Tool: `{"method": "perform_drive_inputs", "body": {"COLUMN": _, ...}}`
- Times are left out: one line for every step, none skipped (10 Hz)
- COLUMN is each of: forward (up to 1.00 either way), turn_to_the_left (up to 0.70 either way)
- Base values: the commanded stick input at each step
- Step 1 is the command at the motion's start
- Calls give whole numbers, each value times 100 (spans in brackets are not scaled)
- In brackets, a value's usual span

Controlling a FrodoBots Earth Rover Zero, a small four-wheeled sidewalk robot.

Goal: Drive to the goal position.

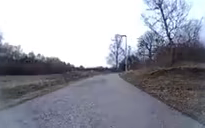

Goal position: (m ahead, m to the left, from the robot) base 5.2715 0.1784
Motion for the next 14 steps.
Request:
{"method": "perform_drive_inputs", "body": {"forward": 50, "turn_to_the_left": 0}}
{"method": "perform_drive_inputs", "body": {"forward": 50, "turn_to_the_left": 0}}
{"method": "perform_drive_inputs", "body": {"forward": 50, "turn_to_the_left": 0}}
{"method": "perform_drive_inputs", "body": {"forward": 50, "turn_to_the_left": 0}}
{"method": "perform_drive_inputs", "body": {"forward": 50, "turn_to_the_left": 0}}
{"method": "perform_drive_inputs", "body": {"forward": 50, "turn_to_the_left": 0}}
{"method": "perform_drive_inputs", "body": {"forward": 50, "turn_to_the_left": 0}}
{"method": "perform_drive_inputs", "body": {"forward": 50, "turn_to_the_left": 0}}
{"method": "perform_drive_inputs", "body": {"forward": 50, "turn_to_the_left": 0}}
{"method": "perform_drive_inputs", "body": {"forward": 50, "turn_to_the_left": 0}}
{"method": "perform_drive_inputs", "body": {"forward": 50, "turn_to_the_left": 0}}
{"method": "perform_drive_inputs", "body": {"forward": 50, "turn_to_the_left": 0}}
{"method": "perform_drive_inputs", "body": {"forward": 50, "turn_to_the_left": 0}}
{"method": "perform_drive_inputs", "body": {"forward": 50, "turn_to_the_left": 0}}
